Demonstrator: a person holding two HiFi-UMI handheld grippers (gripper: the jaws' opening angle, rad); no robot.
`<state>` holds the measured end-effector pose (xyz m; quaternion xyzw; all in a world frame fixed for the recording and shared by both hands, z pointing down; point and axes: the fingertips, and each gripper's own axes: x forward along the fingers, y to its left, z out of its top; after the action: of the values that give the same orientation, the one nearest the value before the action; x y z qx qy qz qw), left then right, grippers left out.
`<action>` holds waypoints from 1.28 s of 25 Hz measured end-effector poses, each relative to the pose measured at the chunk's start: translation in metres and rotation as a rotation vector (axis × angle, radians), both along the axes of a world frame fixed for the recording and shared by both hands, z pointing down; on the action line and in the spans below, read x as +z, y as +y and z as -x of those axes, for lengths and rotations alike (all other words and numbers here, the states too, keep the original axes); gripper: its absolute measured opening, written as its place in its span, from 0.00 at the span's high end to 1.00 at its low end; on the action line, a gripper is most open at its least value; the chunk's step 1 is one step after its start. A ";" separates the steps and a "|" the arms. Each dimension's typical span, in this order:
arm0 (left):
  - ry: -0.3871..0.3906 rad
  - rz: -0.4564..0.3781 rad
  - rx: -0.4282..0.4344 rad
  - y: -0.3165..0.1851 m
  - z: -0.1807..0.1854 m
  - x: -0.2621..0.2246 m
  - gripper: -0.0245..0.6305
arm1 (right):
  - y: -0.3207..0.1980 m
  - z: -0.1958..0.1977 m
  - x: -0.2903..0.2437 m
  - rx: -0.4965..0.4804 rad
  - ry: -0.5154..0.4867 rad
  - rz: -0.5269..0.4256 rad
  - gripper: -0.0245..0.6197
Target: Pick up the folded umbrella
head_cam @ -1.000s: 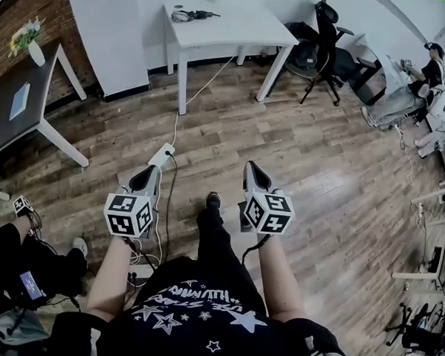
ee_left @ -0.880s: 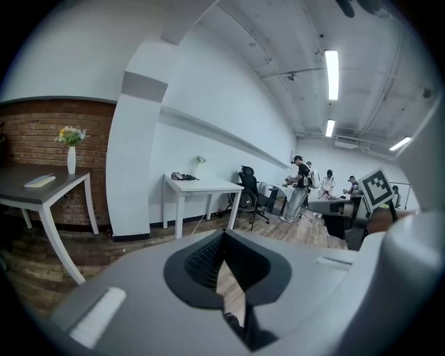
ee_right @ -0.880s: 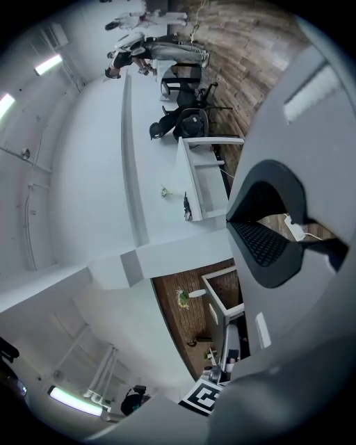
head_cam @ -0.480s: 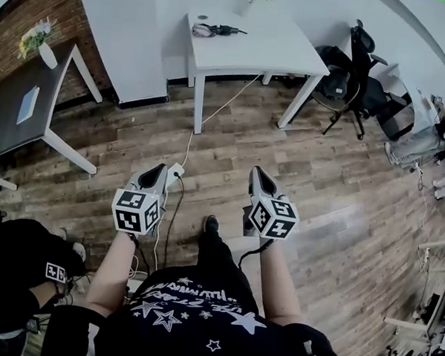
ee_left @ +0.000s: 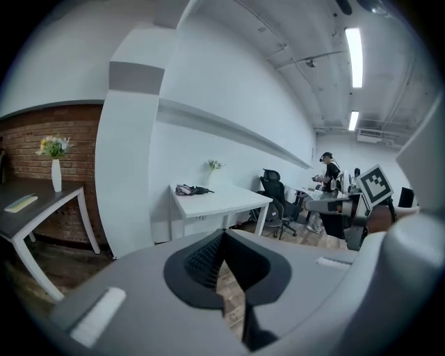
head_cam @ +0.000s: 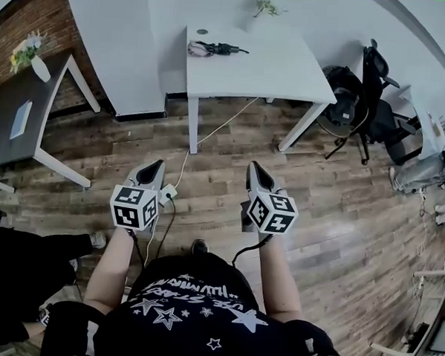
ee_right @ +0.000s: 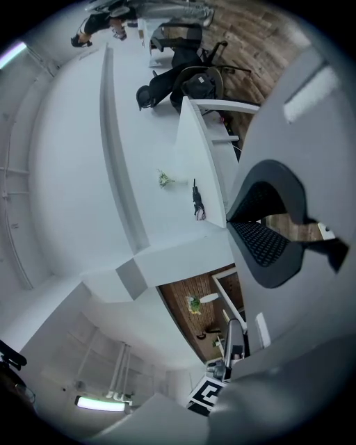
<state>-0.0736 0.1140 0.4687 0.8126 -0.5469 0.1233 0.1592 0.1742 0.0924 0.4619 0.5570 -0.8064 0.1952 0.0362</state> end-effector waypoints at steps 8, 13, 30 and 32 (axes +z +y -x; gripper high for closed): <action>0.016 0.013 -0.052 -0.056 -0.002 0.000 0.96 | -0.065 -0.006 0.002 -0.046 0.005 0.018 0.94; 0.028 0.008 -0.064 -0.091 0.008 0.000 0.96 | -0.094 0.003 0.008 -0.052 0.004 0.024 0.94; 0.063 0.036 -0.028 -0.335 0.028 0.026 0.96 | -0.322 0.023 0.020 -0.038 0.096 0.059 0.94; 0.084 0.051 -0.034 -0.367 0.032 0.027 0.96 | -0.356 0.030 0.019 -0.043 0.104 0.063 0.94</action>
<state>-0.1053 -0.2535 0.4958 0.8033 -0.5501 0.1002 0.2049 0.1440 -0.2635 0.4808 0.5475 -0.8087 0.1903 0.0999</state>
